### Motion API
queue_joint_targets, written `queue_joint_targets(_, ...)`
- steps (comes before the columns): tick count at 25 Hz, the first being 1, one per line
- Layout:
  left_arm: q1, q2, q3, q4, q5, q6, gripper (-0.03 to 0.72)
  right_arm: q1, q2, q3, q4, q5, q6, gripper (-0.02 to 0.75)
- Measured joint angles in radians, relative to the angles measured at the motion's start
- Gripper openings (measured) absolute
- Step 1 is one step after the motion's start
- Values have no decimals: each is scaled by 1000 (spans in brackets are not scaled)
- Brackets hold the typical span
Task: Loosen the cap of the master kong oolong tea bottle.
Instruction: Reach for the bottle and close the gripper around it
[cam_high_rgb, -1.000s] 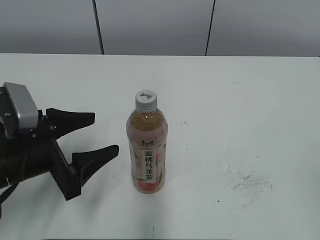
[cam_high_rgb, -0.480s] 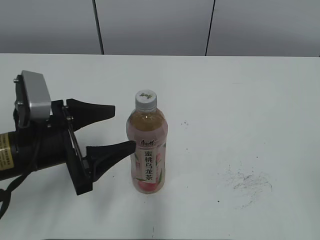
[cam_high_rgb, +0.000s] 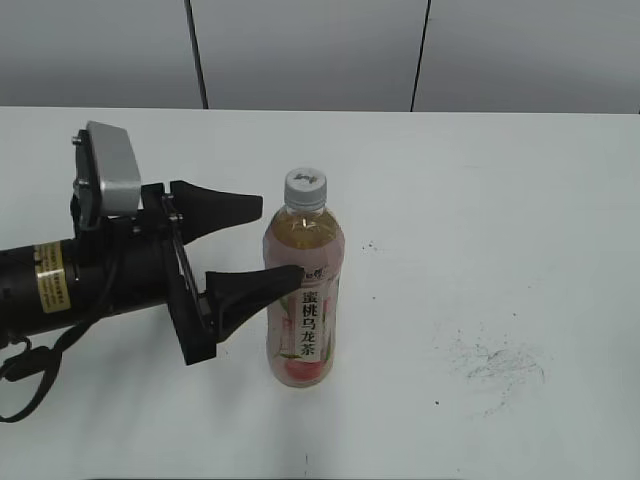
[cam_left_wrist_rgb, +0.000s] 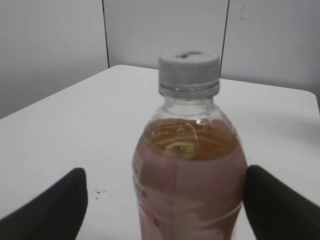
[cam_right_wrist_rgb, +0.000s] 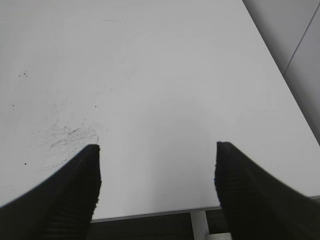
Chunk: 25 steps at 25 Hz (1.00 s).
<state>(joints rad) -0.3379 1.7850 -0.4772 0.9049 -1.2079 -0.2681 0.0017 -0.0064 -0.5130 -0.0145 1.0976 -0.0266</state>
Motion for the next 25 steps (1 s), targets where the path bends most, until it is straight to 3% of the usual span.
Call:
queue_joint_targets(5, -46, 17, -10, 16, 2, -5, 564, 0, 0, 0, 0, 0, 0, 536)
queue_joint_targets(13, -52, 21, -20, 14, 2, -11, 564, 0, 0, 0, 0, 0, 0, 536)
queue_joint_targets(25, -129, 108, -119, -10, 1, -27, 564, 0, 0, 0, 0, 0, 0, 536)
